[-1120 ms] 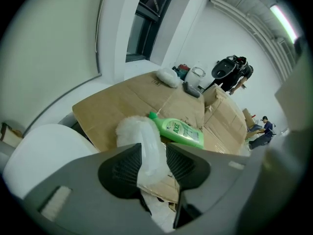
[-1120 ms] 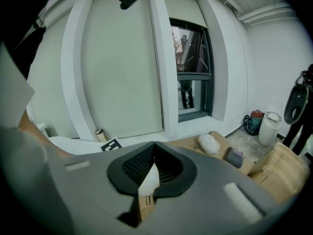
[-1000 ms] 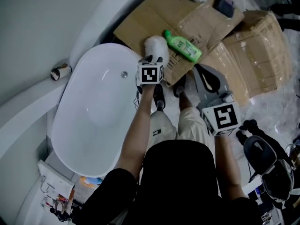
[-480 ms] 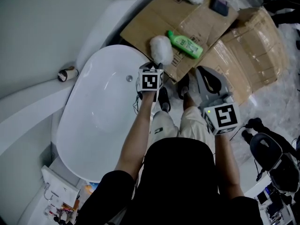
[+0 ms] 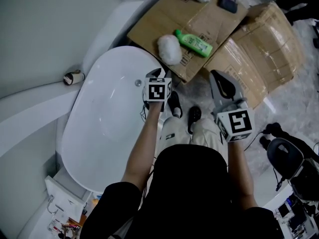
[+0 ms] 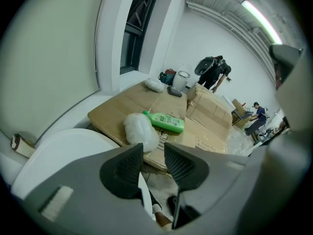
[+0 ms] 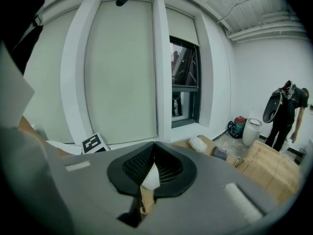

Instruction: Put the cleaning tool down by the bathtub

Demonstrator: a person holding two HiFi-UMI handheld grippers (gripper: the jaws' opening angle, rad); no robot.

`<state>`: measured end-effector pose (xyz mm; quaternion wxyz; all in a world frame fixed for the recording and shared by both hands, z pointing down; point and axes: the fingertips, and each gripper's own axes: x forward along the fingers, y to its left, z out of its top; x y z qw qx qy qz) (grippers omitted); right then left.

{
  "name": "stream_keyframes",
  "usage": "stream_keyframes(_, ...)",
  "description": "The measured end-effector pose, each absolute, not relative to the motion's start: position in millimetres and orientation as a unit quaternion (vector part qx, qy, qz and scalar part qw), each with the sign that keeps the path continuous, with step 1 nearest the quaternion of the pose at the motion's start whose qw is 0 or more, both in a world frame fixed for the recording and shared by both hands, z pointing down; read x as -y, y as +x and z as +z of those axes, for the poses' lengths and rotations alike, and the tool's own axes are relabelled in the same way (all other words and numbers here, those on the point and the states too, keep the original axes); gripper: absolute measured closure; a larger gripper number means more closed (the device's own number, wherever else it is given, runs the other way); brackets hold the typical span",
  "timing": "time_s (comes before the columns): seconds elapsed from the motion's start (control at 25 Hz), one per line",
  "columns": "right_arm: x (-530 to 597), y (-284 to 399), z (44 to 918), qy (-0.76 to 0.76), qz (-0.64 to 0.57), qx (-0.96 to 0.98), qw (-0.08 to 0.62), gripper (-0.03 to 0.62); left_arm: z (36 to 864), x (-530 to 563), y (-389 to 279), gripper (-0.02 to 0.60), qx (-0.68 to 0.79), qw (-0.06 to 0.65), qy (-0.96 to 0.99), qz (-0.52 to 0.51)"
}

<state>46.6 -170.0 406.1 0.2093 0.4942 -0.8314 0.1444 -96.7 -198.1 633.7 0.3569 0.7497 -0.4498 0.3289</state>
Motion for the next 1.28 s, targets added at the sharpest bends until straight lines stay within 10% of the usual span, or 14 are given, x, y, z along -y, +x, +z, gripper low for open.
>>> stream_keyframes(1.28, -7, 96, 342, 0.434, 0.076, 0.888, 0.13, 0.585, 480, 33, -40, 0.502, 0.539, 0.247, 0.767, 0.245)
